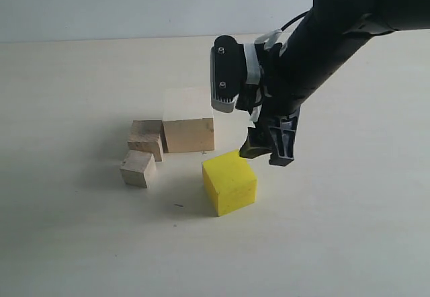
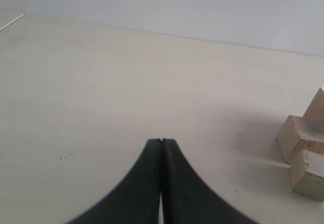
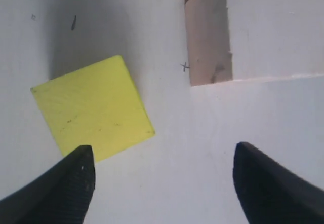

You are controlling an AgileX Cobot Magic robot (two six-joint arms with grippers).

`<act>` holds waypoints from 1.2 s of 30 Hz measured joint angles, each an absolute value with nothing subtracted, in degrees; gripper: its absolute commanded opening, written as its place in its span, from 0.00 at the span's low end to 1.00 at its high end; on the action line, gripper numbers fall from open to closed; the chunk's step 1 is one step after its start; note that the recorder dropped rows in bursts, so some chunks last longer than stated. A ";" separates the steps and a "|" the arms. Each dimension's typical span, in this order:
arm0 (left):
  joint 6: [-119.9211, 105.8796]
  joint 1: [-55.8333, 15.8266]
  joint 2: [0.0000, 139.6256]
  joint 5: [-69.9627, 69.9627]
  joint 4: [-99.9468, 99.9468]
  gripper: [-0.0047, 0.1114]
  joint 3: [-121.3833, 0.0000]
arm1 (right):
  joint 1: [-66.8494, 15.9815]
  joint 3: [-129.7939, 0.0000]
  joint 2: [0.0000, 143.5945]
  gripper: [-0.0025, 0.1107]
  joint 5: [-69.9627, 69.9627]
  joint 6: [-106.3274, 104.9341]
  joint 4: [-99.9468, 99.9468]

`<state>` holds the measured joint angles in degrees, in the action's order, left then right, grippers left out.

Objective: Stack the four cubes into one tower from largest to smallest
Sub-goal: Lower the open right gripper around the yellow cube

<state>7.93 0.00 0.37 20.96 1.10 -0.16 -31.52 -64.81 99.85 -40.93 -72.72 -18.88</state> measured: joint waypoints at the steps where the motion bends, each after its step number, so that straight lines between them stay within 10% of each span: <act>1: 7.93 0.00 0.37 20.96 1.10 0.04 -0.16 | -31.52 -64.79 99.85 0.64 -41.94 -73.08 -18.88; 36: 7.93 0.00 0.37 20.96 1.10 0.04 -0.16 | -31.52 -64.92 105.59 0.56 -51.06 -91.91 -30.93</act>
